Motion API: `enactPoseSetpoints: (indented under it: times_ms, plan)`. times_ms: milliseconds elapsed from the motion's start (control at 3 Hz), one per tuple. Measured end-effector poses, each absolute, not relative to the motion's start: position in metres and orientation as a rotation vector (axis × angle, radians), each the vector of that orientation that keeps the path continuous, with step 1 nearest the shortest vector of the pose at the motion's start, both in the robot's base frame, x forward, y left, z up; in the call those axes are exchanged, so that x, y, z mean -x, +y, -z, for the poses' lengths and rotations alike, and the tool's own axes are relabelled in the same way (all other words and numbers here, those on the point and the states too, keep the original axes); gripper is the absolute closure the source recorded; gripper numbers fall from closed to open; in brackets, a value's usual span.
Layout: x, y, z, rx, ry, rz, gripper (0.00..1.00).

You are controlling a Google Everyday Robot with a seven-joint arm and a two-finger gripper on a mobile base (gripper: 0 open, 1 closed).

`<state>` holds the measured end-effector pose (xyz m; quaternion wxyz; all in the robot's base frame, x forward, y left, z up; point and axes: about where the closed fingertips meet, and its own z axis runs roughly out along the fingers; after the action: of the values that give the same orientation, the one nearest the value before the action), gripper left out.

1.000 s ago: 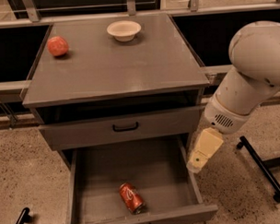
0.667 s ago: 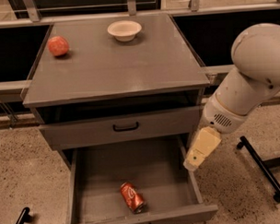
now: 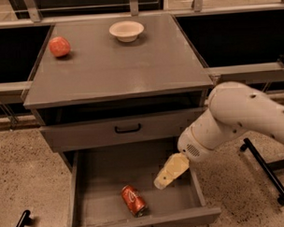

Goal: Pick coke can from middle drawer and place on counter

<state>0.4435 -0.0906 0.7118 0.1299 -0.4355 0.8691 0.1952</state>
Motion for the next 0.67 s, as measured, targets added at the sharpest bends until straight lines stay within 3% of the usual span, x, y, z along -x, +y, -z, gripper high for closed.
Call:
enactPoseSetpoints:
  times_ms: [667]
  plan:
    - [-0.4591, -0.0824, -0.7123, 1.227, 2.468, -0.548, 0.00]
